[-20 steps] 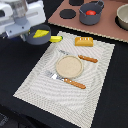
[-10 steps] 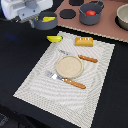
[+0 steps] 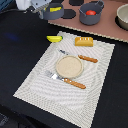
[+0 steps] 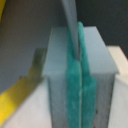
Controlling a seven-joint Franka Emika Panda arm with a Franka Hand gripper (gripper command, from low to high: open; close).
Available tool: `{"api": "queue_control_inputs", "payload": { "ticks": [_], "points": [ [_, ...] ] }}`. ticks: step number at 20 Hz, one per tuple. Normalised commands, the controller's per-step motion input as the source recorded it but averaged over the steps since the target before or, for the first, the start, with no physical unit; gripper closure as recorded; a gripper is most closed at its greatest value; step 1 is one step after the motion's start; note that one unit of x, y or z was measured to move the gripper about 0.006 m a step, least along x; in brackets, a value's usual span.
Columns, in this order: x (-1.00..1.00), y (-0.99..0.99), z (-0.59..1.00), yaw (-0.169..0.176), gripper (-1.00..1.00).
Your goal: Interact with the objects in diverse but meaningful ways.
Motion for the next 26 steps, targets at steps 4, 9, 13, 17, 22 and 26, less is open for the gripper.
{"api": "queue_control_inputs", "payload": {
  "ticks": [4,9,13,17,22,26],
  "points": [
    [0.36,0.49,0.03,0.037,1.00],
    [0.38,0.52,0.01,0.041,1.00],
    [0.40,0.55,0.06,0.046,1.00],
    [0.51,0.41,0.00,0.034,1.00],
    [0.57,0.38,0.00,0.022,1.00],
    [0.65,0.14,0.00,0.002,1.00]
  ]
}}
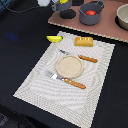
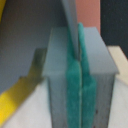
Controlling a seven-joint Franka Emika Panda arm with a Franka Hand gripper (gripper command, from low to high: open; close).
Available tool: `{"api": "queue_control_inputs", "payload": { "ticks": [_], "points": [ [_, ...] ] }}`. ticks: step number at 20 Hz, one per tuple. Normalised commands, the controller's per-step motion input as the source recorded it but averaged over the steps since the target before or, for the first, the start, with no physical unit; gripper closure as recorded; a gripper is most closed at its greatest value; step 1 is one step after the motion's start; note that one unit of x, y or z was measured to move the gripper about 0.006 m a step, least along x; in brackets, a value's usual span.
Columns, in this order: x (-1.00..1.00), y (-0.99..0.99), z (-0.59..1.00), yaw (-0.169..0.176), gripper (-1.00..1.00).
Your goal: Interact with the objects in diverse but meaningful ways.
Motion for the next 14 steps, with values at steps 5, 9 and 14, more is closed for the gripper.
{"api": "queue_control_inputs", "payload": {
  "ticks": [5,9,14],
  "points": [
    [0.69,0.17,0.00,0.000,1.00],
    [0.75,0.22,0.00,0.000,1.00],
    [0.41,0.43,-0.05,0.019,1.00]
  ]
}}
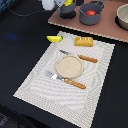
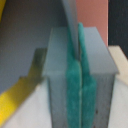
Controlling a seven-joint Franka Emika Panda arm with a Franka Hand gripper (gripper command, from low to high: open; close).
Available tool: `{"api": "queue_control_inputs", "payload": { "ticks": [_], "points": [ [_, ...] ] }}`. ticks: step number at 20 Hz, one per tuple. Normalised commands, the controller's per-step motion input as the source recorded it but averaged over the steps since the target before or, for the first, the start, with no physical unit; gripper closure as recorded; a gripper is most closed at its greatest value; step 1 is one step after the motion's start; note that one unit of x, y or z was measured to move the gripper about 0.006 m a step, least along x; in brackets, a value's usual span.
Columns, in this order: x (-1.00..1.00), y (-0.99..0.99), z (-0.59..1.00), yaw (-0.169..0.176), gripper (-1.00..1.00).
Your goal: Interact with the objects in diverse but meaningful ways.
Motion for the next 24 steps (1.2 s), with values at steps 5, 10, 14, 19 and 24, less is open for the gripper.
{"api": "queue_control_inputs", "payload": {
  "ticks": [5,10,14,19,24],
  "points": [
    [0.20,0.45,-0.13,0.045,1.00],
    [0.01,0.36,-0.22,0.064,1.00],
    [0.11,0.27,-0.18,0.054,1.00],
    [0.40,0.21,-0.09,0.018,1.00],
    [0.49,0.22,-0.01,0.000,1.00]
  ]
}}
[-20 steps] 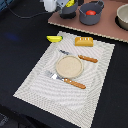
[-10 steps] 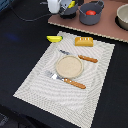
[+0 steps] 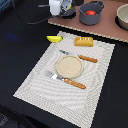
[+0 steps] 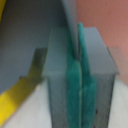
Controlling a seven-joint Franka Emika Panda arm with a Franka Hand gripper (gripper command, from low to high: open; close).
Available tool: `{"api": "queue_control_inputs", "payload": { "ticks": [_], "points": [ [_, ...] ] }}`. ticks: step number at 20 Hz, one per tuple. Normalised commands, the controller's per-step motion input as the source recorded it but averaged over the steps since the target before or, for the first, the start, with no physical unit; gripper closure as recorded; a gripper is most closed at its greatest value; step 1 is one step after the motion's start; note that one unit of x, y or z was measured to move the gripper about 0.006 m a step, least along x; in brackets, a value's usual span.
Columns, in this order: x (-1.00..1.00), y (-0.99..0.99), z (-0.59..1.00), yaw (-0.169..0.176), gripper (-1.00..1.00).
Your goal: Interact with the objects in diverse but meaningful ways.
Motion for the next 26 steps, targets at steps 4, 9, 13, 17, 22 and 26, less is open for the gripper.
{"api": "queue_control_inputs", "payload": {
  "ticks": [4,9,13,17,22,26],
  "points": [
    [0.48,0.24,-0.01,0.000,1.00],
    [0.23,0.23,-0.13,0.015,1.00],
    [0.00,0.26,-0.07,0.054,-1.00],
    [0.00,0.29,0.00,0.089,-1.00],
    [0.00,0.25,0.31,0.090,-1.00],
    [0.00,0.19,0.82,0.064,-1.00]
  ]
}}
